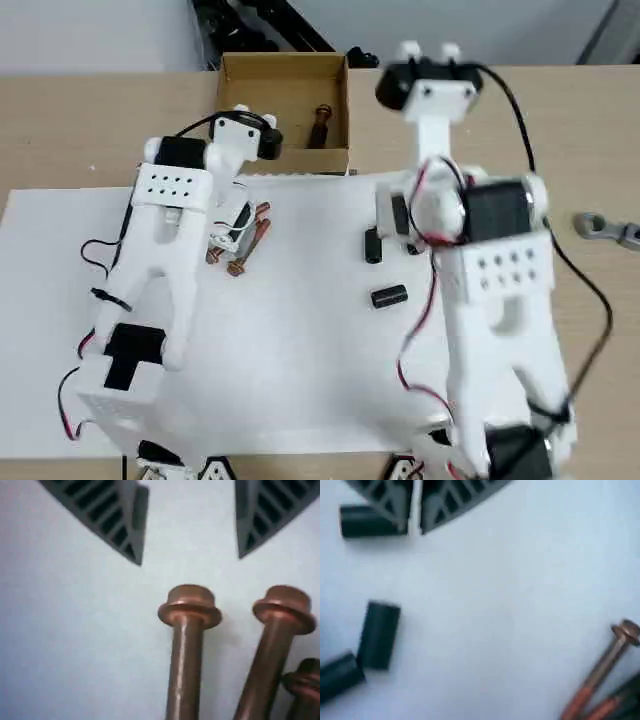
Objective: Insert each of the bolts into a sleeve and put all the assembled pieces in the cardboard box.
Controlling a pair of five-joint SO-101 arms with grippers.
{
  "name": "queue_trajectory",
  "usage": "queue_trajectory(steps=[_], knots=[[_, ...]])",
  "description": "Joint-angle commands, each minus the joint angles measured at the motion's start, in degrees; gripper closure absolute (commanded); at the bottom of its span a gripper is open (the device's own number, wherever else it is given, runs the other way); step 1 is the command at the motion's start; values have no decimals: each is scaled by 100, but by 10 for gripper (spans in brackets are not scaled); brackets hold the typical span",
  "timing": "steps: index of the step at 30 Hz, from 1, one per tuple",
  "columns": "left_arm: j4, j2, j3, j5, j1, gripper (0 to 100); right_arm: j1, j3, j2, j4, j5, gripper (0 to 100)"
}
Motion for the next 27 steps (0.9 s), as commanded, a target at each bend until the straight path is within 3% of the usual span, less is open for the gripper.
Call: queue_trajectory(steps=[1,12,27], knots=[[-114,70,-242,-141,35,847,92,923,-980,-127,-79,987],[-316,791,-268,-193,79,829,57,3569,-3556,-1130,158,989],[-642,862,-286,-141,325,829,57,3824,-4259,-1121,114,989]])
